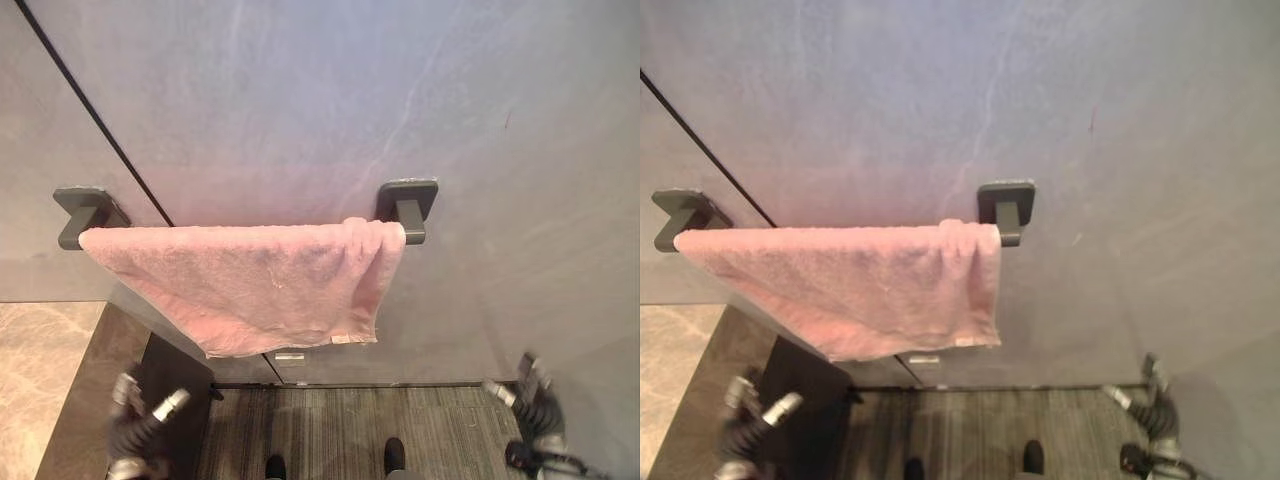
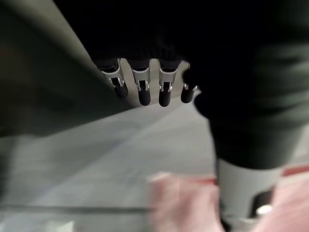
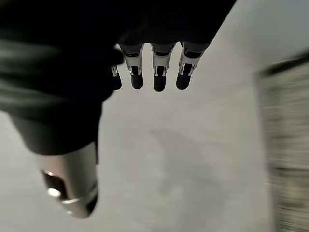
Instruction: Put brush and paste in cup on sink, flatten towel.
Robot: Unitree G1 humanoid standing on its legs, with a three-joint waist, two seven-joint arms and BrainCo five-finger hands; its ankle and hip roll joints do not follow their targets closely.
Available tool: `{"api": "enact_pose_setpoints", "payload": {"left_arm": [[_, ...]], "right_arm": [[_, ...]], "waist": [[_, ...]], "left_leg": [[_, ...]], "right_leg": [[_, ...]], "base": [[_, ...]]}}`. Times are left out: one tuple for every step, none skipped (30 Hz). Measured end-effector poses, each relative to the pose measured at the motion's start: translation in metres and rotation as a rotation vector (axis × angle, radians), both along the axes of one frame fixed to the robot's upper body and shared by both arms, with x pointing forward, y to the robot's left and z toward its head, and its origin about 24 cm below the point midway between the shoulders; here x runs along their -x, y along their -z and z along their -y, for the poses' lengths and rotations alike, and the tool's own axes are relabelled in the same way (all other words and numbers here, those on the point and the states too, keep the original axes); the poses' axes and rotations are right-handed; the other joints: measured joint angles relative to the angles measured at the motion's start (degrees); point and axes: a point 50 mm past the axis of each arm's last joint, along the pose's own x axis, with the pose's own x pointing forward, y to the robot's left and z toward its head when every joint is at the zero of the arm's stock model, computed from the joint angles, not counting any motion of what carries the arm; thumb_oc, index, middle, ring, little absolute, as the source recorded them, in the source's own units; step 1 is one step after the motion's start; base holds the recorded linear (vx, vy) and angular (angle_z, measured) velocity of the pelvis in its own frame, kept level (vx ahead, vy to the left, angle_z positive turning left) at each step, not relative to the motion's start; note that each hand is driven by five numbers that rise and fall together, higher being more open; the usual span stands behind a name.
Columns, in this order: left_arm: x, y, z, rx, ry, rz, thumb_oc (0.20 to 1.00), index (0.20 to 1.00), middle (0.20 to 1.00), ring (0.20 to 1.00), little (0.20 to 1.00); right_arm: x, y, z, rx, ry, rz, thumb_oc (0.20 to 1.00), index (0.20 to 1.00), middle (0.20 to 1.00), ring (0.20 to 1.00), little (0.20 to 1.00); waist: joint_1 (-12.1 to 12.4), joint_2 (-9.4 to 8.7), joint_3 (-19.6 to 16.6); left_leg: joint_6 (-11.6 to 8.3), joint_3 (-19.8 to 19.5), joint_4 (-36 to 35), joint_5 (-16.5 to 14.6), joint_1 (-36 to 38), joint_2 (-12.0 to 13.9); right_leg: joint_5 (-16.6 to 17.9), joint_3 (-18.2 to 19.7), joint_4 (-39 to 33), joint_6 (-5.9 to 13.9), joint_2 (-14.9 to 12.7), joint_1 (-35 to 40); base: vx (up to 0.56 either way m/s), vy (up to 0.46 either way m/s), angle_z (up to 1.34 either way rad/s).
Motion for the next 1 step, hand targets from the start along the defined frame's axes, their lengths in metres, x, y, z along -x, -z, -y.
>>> {"api": "enact_pose_setpoints", "payload": {"left_arm": [[-0.0018, 0.0195, 0.0056, 0.024, 0.046, -0.087, 1.0, 1.0, 1.0, 1.0, 1.0]], "right_arm": [[-0.0017, 0.0196, 0.0016, -0.009, 0.011, -0.102, 1.0, 1.0, 1.0, 1.0, 1.0]], "waist": [[0.01, -0.04, -0.22]], "left_leg": [[0.12, 0.0, -0.1, -0.07, 0.04, 0.1]], "right_leg": [[0.03, -0.04, 0.0, -0.05, -0.12, 0.13]], "base": [[0.0, 0.0, 0.0]]}}
